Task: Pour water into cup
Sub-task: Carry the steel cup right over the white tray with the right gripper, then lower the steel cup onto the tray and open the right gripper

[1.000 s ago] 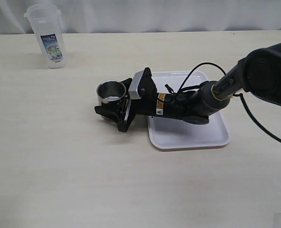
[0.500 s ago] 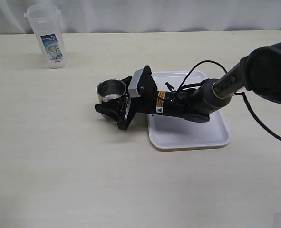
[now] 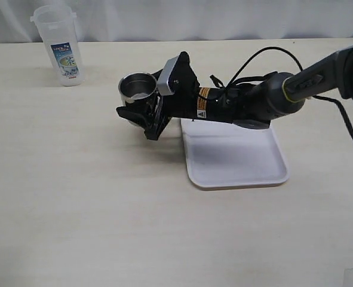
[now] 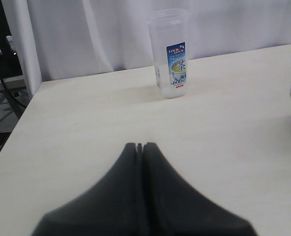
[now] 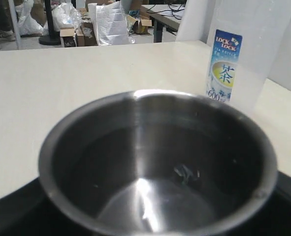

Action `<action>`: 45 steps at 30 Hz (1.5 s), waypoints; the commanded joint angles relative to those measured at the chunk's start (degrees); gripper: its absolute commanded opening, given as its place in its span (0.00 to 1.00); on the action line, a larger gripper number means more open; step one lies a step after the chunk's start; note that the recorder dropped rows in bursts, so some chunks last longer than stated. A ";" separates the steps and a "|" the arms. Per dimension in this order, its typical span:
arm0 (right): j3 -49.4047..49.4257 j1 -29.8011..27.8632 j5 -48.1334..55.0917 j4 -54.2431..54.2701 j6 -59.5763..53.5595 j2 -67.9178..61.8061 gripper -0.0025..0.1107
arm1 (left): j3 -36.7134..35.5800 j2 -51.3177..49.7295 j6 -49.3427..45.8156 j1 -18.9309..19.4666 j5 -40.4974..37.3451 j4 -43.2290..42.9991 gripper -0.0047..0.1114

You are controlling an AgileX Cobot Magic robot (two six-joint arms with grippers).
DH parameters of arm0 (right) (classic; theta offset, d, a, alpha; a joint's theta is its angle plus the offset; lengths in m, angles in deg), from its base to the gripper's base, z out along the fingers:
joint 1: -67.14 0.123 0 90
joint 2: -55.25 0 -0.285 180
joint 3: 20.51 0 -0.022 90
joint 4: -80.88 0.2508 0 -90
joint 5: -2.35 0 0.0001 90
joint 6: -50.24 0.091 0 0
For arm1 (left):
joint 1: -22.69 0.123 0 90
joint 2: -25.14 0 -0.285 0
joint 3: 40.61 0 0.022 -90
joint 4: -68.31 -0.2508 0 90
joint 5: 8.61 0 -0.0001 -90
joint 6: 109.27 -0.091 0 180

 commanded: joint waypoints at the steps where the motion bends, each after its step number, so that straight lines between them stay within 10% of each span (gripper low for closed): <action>1: 1.20 -1.55 -0.94 -0.64 0.34 3.37 0.06 | -0.15 0.13 0.16 -0.58 0.68 0.46 0.04; 22: 16.22 -24.82 -8.74 -1.07 -8.00 7.87 0.06 | -0.15 0.13 0.16 -0.58 0.68 0.46 0.04; 45: 15.85 -25.55 -14.28 4.22 -17.41 -2.80 0.06 | -0.15 0.13 0.16 -0.58 0.68 0.46 0.04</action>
